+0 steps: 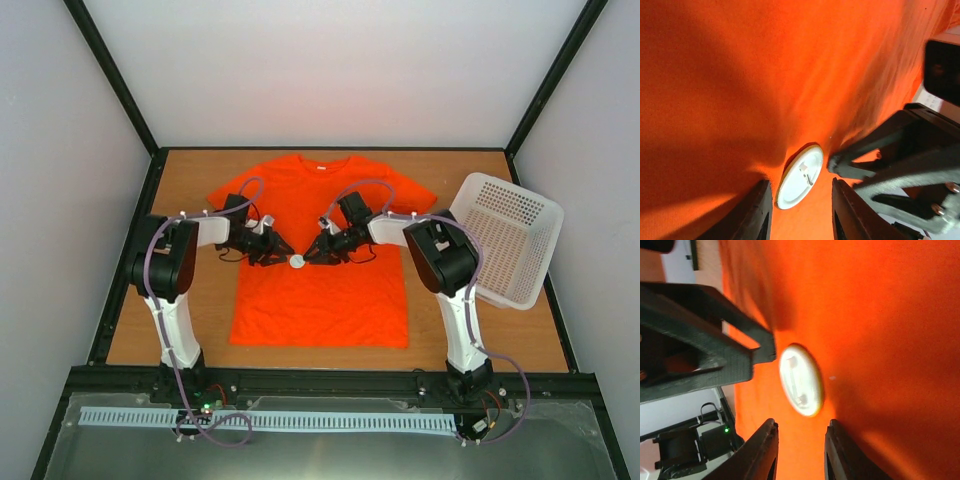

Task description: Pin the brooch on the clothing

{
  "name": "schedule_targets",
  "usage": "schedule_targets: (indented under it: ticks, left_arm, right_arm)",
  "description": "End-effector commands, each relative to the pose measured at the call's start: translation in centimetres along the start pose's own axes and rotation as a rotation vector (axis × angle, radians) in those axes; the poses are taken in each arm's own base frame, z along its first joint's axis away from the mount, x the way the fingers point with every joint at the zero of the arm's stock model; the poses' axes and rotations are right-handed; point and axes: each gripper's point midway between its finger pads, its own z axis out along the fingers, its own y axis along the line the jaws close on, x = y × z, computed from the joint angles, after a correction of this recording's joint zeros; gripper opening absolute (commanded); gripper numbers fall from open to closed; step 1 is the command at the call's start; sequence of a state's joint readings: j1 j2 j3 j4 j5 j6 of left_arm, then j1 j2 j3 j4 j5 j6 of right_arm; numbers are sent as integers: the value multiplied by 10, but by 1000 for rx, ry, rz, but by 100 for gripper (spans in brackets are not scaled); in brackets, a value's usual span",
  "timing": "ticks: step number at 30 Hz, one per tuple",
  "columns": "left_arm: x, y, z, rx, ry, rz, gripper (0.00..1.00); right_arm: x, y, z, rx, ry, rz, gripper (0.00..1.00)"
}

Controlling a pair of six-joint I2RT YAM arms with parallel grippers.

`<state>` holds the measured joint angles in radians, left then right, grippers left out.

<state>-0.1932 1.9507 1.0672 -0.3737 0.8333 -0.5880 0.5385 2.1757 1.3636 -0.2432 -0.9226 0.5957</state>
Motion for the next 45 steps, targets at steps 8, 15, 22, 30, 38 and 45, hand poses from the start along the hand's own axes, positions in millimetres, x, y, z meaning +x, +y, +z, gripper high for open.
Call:
schedule_targets:
  ticks: [8, 15, 22, 30, 38, 45]
  left_arm:
    - [1, 3, 10, 19, 31, 27, 31]
    - [0, -12, -1, 25, 19, 53, 31]
    - [9, -8, 3, 52, 44, 37, 31]
    - [9, -8, 2, 40, 34, 42, 31]
    - [8, -14, -17, -21, -34, 109, 47]
    - [12, -66, -63, 30, -176, 290, 68]
  right_arm:
    - [-7, -28, 21, 41, 23, 109, 22]
    - [-7, -28, 25, 35, 23, 125, 19]
    - [-8, -19, 25, -23, 20, 106, 13]
    - [-21, 5, 17, -76, -15, 51, 4]
    - [-23, 26, -7, -88, -61, -11, 3]
    - [-7, 59, -62, -176, -140, -159, 3]
